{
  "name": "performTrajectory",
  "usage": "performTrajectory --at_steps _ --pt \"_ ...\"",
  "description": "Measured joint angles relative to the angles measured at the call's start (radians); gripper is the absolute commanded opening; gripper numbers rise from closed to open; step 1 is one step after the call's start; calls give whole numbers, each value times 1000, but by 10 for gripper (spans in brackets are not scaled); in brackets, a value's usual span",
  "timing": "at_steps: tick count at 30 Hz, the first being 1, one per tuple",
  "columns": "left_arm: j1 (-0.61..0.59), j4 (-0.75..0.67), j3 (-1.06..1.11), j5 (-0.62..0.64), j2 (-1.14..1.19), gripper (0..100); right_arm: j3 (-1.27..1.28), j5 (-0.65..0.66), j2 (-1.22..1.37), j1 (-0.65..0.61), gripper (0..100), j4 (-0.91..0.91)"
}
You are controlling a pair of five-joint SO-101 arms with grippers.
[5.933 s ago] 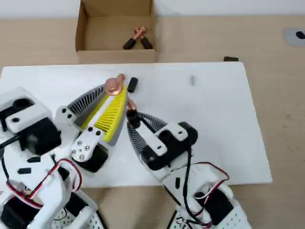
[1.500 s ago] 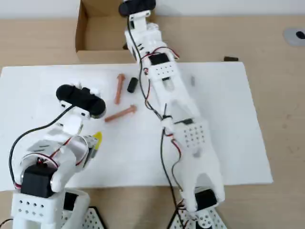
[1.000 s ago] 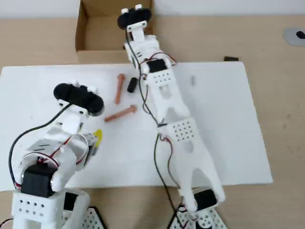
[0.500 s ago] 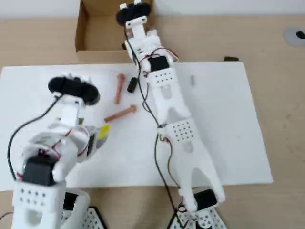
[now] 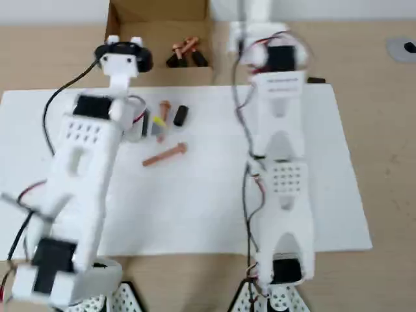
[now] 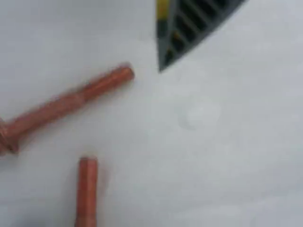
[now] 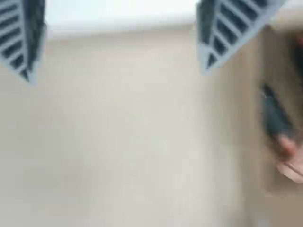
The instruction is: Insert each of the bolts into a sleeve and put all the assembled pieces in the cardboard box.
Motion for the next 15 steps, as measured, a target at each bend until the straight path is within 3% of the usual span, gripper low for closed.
performTrajectory --at_steps 4,9,15 --pt "0 0 -144 0 170 274 0 -2 -129 94 260 222" --pt "0 0 -333 0 367 274 -2 -2 -247 198 260 255" --pt "0 18 -505 0 560 274 -2 -2 -345 218 260 255"
